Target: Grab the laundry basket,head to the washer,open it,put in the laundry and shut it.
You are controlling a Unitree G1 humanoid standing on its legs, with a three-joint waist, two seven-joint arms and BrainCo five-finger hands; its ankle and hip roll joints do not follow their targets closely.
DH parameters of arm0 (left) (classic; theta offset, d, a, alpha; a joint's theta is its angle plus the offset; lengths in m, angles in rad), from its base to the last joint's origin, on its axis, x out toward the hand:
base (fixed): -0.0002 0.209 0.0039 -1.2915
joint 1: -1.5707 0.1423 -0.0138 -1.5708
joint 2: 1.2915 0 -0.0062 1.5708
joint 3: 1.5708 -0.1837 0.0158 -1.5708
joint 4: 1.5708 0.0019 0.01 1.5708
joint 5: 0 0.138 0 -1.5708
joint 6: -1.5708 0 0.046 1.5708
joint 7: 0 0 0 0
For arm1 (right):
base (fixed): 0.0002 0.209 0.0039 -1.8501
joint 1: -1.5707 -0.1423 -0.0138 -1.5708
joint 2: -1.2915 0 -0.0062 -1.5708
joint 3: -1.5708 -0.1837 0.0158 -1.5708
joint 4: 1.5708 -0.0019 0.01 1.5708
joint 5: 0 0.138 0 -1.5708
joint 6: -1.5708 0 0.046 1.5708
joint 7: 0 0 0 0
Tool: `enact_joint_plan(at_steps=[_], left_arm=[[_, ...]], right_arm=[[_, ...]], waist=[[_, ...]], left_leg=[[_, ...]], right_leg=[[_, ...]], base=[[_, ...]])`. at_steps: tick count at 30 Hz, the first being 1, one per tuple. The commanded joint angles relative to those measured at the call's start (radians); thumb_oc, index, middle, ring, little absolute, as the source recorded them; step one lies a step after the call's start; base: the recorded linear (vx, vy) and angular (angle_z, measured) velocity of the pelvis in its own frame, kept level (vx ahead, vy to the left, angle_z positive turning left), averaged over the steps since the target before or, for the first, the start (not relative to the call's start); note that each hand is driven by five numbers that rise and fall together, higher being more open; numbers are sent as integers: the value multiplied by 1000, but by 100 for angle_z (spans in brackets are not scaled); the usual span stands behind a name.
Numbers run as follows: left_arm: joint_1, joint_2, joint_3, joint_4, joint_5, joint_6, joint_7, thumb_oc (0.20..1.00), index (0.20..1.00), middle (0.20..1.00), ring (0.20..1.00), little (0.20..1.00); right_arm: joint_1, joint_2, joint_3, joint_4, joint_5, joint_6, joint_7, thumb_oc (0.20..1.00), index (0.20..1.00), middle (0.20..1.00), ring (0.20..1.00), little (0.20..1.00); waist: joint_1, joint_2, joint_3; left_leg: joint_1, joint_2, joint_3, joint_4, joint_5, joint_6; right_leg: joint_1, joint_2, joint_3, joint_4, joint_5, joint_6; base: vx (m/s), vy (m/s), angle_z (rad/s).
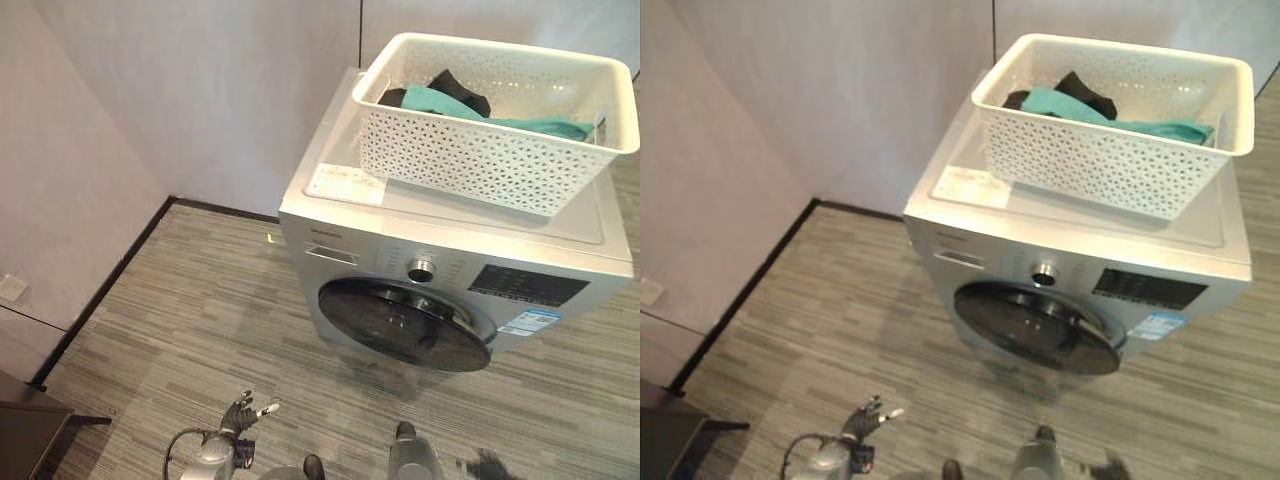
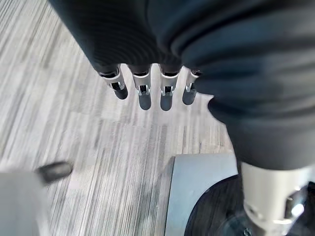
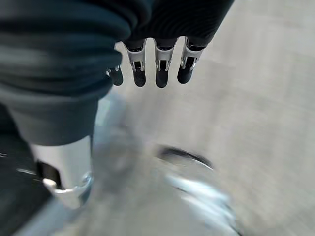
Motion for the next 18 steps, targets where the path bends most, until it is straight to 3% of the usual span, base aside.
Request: enact_joint_plan(at_steps=[1,6,12,18], left_arm=[[-39,-13,0,-30,-47,-30,7,1000,1000,1000,1000,1000],[-24,-3,-42,-85,-31,-22,1,1000,1000,1000,1000,1000],[-15,-2,-55,-96,-38,-15,5,1000,1000,1000,1000,1000],[71,93,-80,-324,-36,-23,-39,1000,1000,1000,1000,1000]], right_arm=[[-33,-15,28,-125,-15,-24,-16,1000,1000,1000,1000,1000],[-49,-22,80,-271,-20,-44,9,1000,1000,1000,1000,1000],[-71,-13,116,-313,19,-46,26,1000,1000,1000,1000,1000],[-219,-160,143,-280,-75,-45,15,1000,1000,1000,1000,1000]], waist=[[45,-50,-75],[58,-61,-86],[86,-70,-76],[136,-53,-28]], left_leg=[[-43,-15,-38,-56,10,34],[-33,-3,-72,-110,49,10],[-40,11,-111,-144,84,-15],[-68,29,-139,-149,106,-29]], right_leg=[[20,-73,-35,-61,19,44],[74,-60,-93,-117,13,44],[100,-46,-151,-154,3,37],[100,-30,-181,-174,-6,28]], base=[[-1,-130,-25],[23,-78,10],[-2,-68,28],[-31,-83,35]])
